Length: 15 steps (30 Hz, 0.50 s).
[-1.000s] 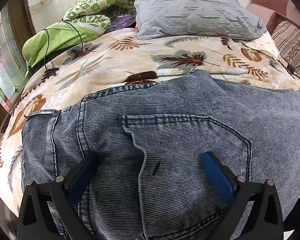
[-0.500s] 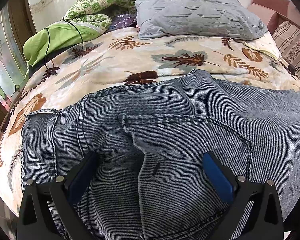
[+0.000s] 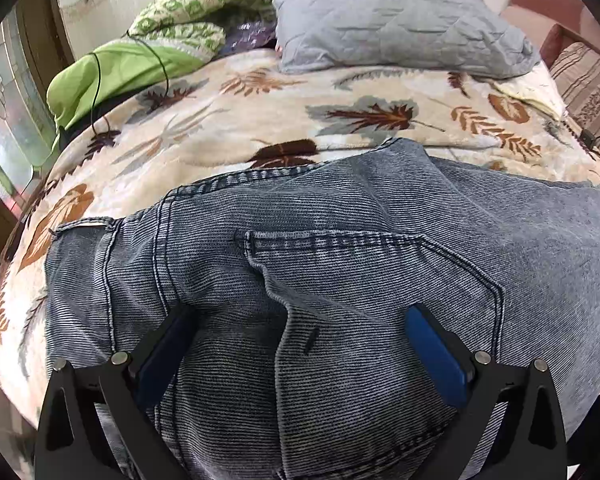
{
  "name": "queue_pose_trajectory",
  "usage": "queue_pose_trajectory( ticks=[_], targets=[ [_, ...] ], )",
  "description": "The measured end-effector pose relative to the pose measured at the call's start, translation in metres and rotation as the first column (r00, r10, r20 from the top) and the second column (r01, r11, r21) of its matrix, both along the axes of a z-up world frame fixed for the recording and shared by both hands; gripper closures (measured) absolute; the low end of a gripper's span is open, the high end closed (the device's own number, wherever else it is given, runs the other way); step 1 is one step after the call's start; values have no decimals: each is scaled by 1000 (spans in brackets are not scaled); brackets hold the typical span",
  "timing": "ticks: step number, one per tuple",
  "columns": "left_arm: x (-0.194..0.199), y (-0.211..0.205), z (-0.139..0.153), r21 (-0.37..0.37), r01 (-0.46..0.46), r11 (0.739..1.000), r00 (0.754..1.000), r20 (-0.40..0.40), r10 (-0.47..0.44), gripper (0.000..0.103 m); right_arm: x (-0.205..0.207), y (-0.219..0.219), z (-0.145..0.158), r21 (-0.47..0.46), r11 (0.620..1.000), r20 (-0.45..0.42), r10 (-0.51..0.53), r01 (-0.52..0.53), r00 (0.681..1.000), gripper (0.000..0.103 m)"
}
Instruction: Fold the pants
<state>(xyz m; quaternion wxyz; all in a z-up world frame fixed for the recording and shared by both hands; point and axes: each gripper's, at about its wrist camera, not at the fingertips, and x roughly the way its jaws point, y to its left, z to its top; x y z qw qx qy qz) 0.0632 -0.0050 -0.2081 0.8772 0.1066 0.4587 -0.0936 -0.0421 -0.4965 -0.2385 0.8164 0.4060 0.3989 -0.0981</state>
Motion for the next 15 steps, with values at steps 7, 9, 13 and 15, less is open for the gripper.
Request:
queue_pose_trajectory(
  ticks=[7, 9, 13, 15],
  targets=[
    [-8, -35, 35, 2, -13, 1000, 1000, 21, 13, 0, -2, 12, -3, -48, 997, -55, 52, -54, 997, 85],
    [-11, -50, 40, -38, 22, 999, 1000, 11, -22, 0, 4, 13, -16, -36, 997, -120, 63, -68, 991, 84],
    [-8, -88, 24, -28, 85, 996, 993, -82, -87, 0, 9, 14, -15, -61, 996, -129, 56, -64, 990, 84],
    [-7, -102, 11, -10, 108, 994, 987, -117, -108, 0, 8, 16, -11, -75, 996, -131, 48, -58, 990, 84]
  ],
)
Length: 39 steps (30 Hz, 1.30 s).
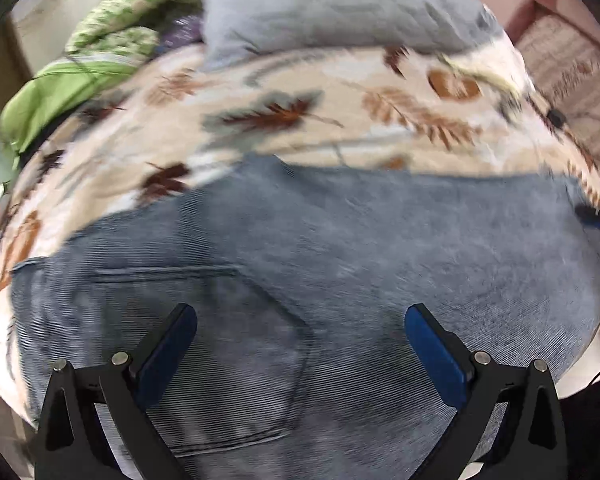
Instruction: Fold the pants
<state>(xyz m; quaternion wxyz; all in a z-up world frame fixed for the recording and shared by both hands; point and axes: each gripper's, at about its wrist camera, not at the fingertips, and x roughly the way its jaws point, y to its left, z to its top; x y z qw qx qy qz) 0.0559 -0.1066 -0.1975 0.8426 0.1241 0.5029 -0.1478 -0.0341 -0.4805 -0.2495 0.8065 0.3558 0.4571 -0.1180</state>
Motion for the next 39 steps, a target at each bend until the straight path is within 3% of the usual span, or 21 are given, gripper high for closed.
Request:
queue_pose_trajectory(
  ticks=[2, 4, 7, 20, 24, 32, 36, 39],
  targets=[
    [5, -6, -14, 16, -4, 1000, 999, -44, 5, 0, -1, 3, 5, -5, 1000, 14, 1, -1, 1000, 84],
    [4, -2, -14, -25, -17, 1000, 999, -43, 16, 0, -3, 8, 12, 16, 1000, 49, 13, -14, 999, 84],
    [4, -4, -14, -17, 7, 1000, 999, -50, -8, 0, -3, 22, 21, 32, 998, 85, 51, -54, 995, 84],
    [-6, 1, -16, -30, 68, 997, 997, -20, -69, 0, 6, 114, 16, 1, 966, 20, 258, -258, 966, 84],
    [-5, -2, -13, -14, 28, 1000, 998, -56, -29, 0, 10, 132, 13, -95, 950, -22, 296, -296, 955, 84],
    [-29, -19, 13, -40, 97, 995, 995, 28, -95, 0, 1, 109, 13, -25, 966, 31, 259, -258, 965, 84],
    [-28, -29, 2, -28, 104, 994, 994, -20, -105, 0, -4, 97, 9, -12, 973, 28, 230, -230, 973, 84],
    [-22, -32, -18, 23, 84, 996, 994, -74, -82, 0, -5, 93, 6, 8, 974, 25, 228, -228, 973, 84]
  ],
)
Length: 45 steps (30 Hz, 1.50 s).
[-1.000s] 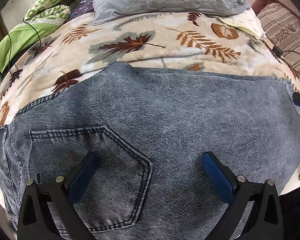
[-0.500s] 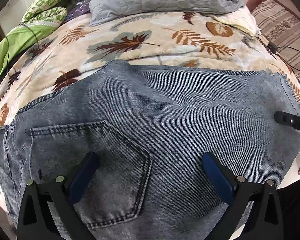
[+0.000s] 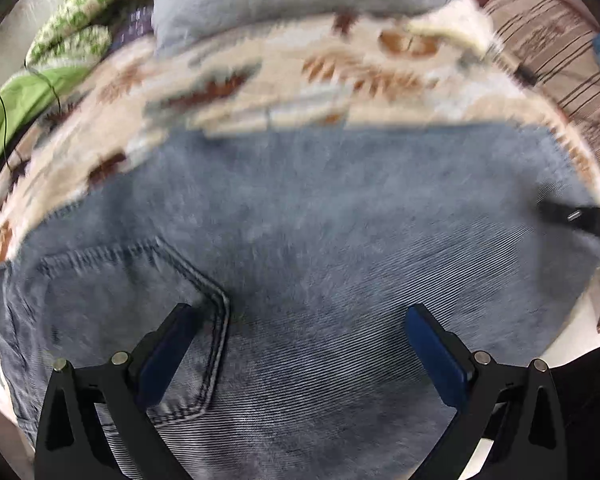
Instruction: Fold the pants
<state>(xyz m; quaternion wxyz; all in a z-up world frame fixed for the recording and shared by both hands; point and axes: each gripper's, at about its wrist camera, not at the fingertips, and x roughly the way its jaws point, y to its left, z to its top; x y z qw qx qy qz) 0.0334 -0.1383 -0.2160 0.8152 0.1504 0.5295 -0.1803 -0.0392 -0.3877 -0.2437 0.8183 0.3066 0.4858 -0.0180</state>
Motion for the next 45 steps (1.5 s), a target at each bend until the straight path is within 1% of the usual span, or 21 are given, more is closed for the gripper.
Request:
queue_pose_trajectory(
  ticks=[1, 2, 4, 7, 11, 13, 15, 17, 18, 19, 20, 21, 23, 26, 28, 30, 32, 33, 38, 41, 45],
  targets=[
    [-3, 0, 1, -4, 7, 1000, 1000, 30, -7, 0, 0, -1, 1, 1, 1000, 1, 2, -2, 1000, 84],
    [-4, -1, 2, 1, 11, 1000, 999, 35, -11, 0, 0, -2, 2, 0, 1000, 2, 2, -2, 1000, 84],
    [-3, -1, 2, 1, 12, 1000, 1000, 24, -12, 0, -3, -5, 4, 2, 1000, 11, -2, 2, 1000, 84],
    [-2, 1, 4, 0, 5, 1000, 1000, 14, -5, 0, -12, -18, 13, 27, 999, 58, -32, 30, 998, 84],
    [-4, -1, 4, 4, 11, 1000, 1000, 27, -11, 0, -39, -56, 26, 85, 988, 151, -138, 126, 979, 84],
    [-3, 2, 2, 2, 21, 1000, 999, 34, -21, 0, -56, -78, 28, 113, 975, 179, -208, 190, 962, 84],
    [-3, 2, 2, 0, 26, 1000, 999, 34, -25, 0, -76, -103, 25, 161, 953, 193, -287, 258, 938, 83],
    [-2, 2, 2, 1, 30, 1000, 999, 37, -30, 0, -93, -121, 19, 220, 927, 193, -347, 304, 918, 72],
    [-2, 1, 2, 2, 31, 1000, 999, 38, -31, 0, -103, -131, 15, 247, 909, 188, -384, 335, 904, 52],
    [-1, 1, 2, 0, 33, 999, 999, 40, -33, 0, -111, -139, 12, 267, 890, 181, -423, 369, 888, 30],
    [-2, 1, 1, -2, 35, 999, 998, 44, -35, 0, -120, -146, 10, 288, 871, 180, -459, 399, 870, 25],
    [-2, 1, 1, -3, 38, 999, 998, 47, -38, 0, -128, -152, 7, 309, 856, 180, -480, 413, 859, 24],
    [-2, 1, 1, -6, 43, 999, 998, 49, -42, 0, -137, -160, -3, 347, 843, 152, -484, 412, 862, 24],
    [-1, 2, 2, -8, 49, 999, 998, 47, -48, 0, -138, -161, -27, 372, 829, 43, -465, 418, 884, 24],
    [-1, 1, 2, -9, 49, 999, 998, 47, -49, 0, -137, -160, -40, 430, 810, 4, -444, 400, 896, 24],
    [-1, 1, 2, -9, 47, 999, 998, 49, -47, 0, -135, -157, -38, 455, 809, 33, -434, 373, 900, 24],
    [-1, 1, 2, -9, 45, 999, 998, 50, -45, 0, -131, -152, -33, 457, 822, 72, -416, 341, 907, 24],
    [-1, 1, 1, -9, 45, 999, 998, 49, -45, 0, -129, -150, -34, 459, 822, 70, -412, 338, 908, 24],
    [0, 1, 2, -9, 46, 999, 998, 44, -46, 0, -113, -140, -51, 469, 810, -24, -388, 353, 922, 26],
    [0, 1, 2, -10, 46, 999, 998, 45, -46, 0, -109, -135, -51, 452, 824, -23, -374, 343, 927, 26],
    [0, 1, 2, -12, 45, 999, 998, 47, -45, 0, -106, -135, -55, 454, 816, -26, -391, 359, 920, 27]
  ],
)
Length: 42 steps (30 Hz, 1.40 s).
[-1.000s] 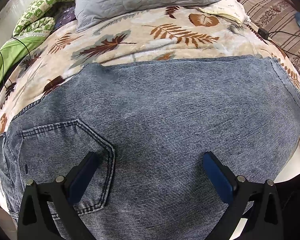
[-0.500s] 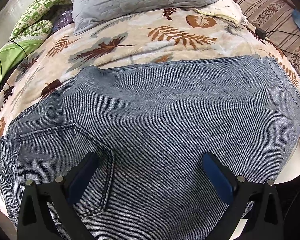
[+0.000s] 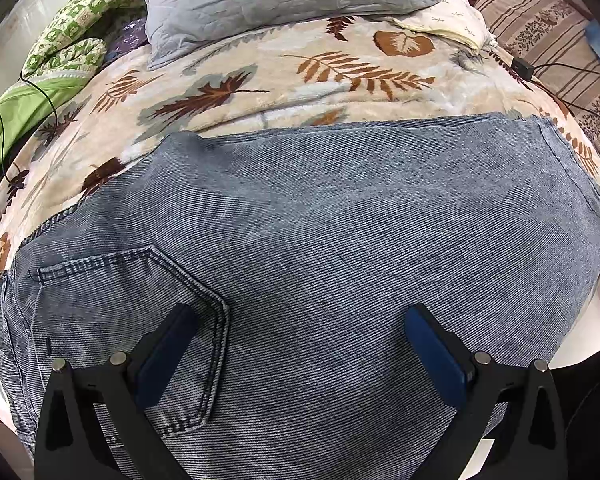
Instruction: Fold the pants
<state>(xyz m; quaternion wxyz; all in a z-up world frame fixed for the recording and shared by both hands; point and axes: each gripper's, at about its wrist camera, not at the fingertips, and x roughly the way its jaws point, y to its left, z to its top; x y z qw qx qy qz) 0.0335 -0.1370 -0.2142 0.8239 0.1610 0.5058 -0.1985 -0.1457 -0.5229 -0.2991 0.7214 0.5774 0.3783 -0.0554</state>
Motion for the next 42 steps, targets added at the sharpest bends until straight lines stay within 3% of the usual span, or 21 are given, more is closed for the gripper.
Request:
queue_pose_trajectory(
  ticks=[5, 7, 11, 16, 21, 29, 37, 41, 42],
  targets=[
    [1, 0, 0, -1, 1, 1000, 1000, -5, -1, 0, 6, 0, 0, -21, 1000, -2, -10, 10, 1000, 44],
    [1, 1, 1, -2, 0, 1000, 1000, -13, 0, 0, 9, 2, 1, -10, 1000, 15, 14, -14, 1000, 72],
    [5, 8, 8, -47, -23, 999, 999, -50, 21, 0, 15, 11, 13, -62, 997, 44, 37, -34, 998, 74],
    [14, 34, 20, -133, -123, 983, 987, -119, 107, 0, 23, 29, 42, -162, 986, 118, 66, -47, 991, 75],
    [13, 59, 26, -161, -184, 970, 979, -121, 166, 0, 42, 71, 79, -272, 955, 209, 179, -119, 961, 75],
    [13, 97, 54, -174, -209, 962, 978, -31, 207, 0, 87, 182, 109, -398, 848, 187, 450, -351, 873, 75],
    [21, 129, 60, -198, -254, 947, 967, -16, 256, 0, 120, 276, 81, -384, 726, 77, 641, -571, 764, 75],
    [23, 136, 55, -200, -276, 940, 961, -37, 274, 0, 126, 300, 76, -431, 657, 7, 688, -619, 725, 63],
    [23, 137, 53, -198, -278, 940, 960, -43, 275, 0, 125, 301, 79, -419, 646, 33, 713, -638, 701, 46]
  ],
)
